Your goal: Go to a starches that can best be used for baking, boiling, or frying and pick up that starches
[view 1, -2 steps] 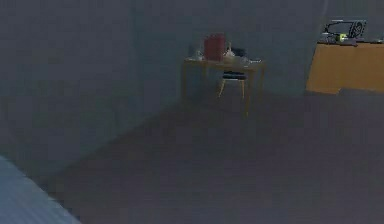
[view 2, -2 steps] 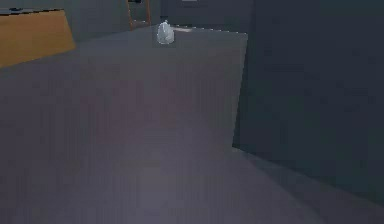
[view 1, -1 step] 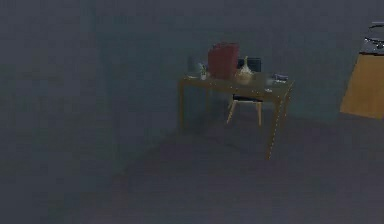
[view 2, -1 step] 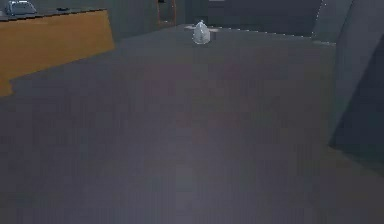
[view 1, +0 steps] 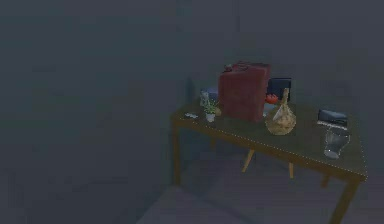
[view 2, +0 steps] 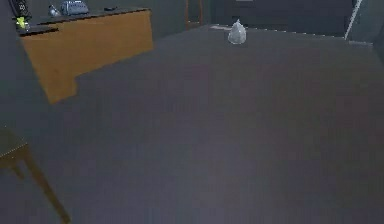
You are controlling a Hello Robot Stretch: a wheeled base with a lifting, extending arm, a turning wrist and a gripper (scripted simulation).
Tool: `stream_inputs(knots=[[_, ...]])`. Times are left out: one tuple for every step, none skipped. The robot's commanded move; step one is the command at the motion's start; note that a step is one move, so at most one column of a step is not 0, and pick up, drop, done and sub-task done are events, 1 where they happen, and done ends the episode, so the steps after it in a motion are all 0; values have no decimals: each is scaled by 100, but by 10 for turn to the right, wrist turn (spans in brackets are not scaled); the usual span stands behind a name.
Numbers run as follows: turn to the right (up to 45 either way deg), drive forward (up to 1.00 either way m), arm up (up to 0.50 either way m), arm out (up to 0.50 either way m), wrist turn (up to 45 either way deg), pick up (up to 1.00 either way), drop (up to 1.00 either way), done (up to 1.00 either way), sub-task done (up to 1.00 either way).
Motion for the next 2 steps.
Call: stream_inputs(knots=[[60, 0, 0, 0, 0, 0, 0, 0, 0], [0, 50, 0, 0, 0, 0, 0, 0, 0]])
